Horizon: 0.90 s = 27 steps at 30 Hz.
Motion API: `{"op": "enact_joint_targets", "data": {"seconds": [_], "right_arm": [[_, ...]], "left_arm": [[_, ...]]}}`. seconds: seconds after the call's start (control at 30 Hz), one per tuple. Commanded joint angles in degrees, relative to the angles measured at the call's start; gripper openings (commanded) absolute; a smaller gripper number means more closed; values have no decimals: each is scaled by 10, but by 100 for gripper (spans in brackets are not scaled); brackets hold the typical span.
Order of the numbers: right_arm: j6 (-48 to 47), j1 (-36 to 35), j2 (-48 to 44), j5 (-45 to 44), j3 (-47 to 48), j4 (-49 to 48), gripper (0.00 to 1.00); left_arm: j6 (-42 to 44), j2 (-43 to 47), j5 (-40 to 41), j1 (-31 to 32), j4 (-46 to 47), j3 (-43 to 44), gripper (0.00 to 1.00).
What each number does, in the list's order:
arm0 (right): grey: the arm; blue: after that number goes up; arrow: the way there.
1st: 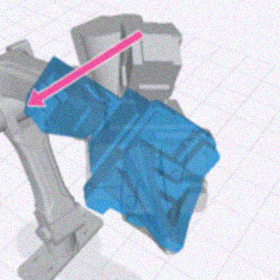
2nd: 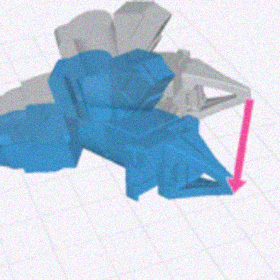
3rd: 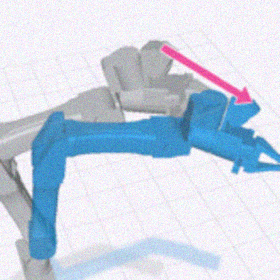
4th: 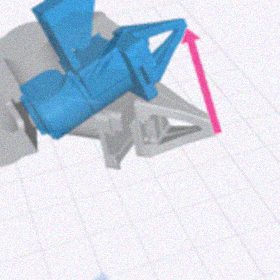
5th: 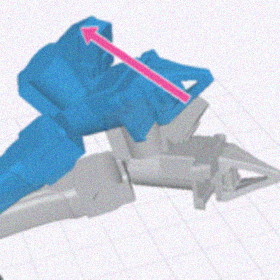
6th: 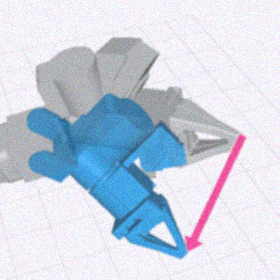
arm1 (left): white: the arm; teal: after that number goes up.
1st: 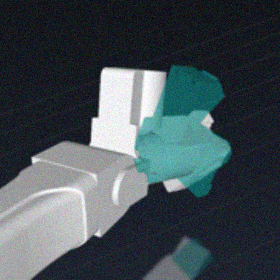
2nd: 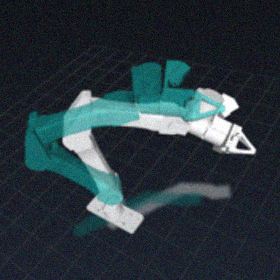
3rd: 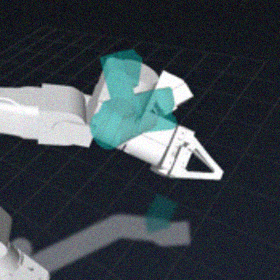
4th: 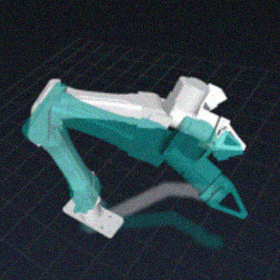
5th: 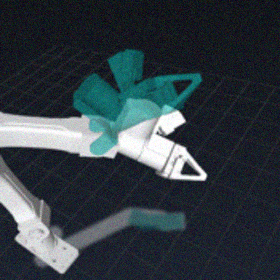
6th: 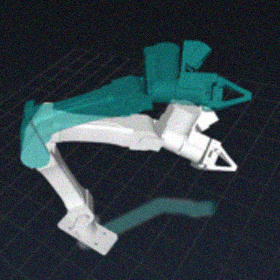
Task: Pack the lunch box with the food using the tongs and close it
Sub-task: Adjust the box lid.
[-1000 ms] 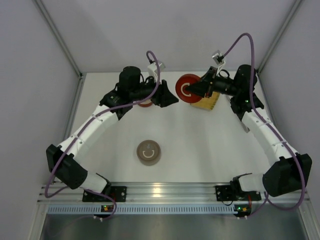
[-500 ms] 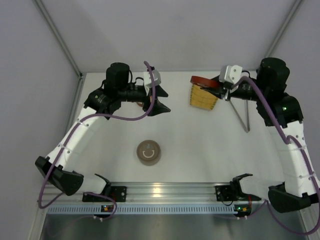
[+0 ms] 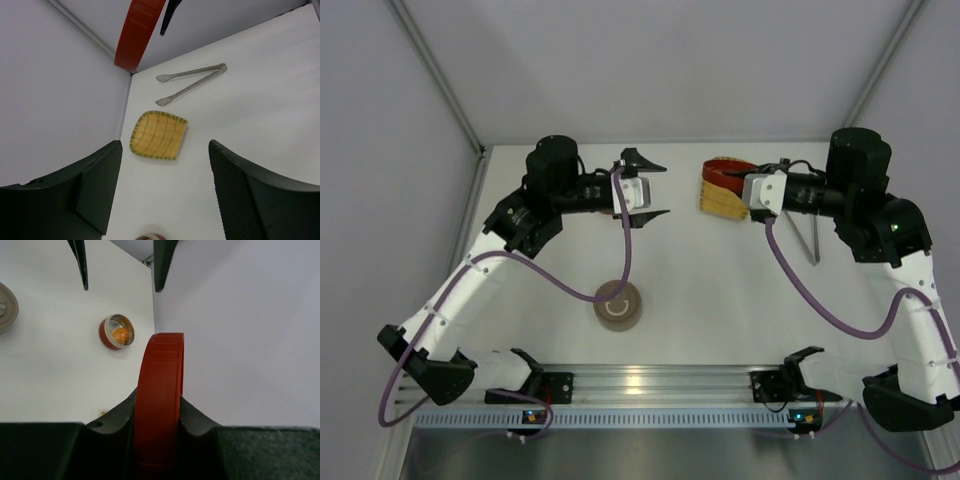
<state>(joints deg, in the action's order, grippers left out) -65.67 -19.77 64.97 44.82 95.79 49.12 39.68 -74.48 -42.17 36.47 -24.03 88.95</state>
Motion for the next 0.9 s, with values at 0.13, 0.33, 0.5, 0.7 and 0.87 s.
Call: {"op": "enact_joint_targets", "data": {"seconds": [0.13,0.33,0.5,0.7,0.87], "right_arm": [[-92,-103,-15,-28,-22,33,0],[-65,-137,-8,-33,-25,9,0],[-26,-142,-10,-33,-24,-21,0],[10,-142,-12,-18,-20,-42,0],[12,-142,-9,-62,-25,-45,16]], "left_arm": [[141,6,109,81,105,-18,75],[150,3,132,108,130,-27,68],[167,1,138,126,105,-26,40],[164,2,131,128,96,-23,24],[170,-1,140,128,55,-4,0]]}}
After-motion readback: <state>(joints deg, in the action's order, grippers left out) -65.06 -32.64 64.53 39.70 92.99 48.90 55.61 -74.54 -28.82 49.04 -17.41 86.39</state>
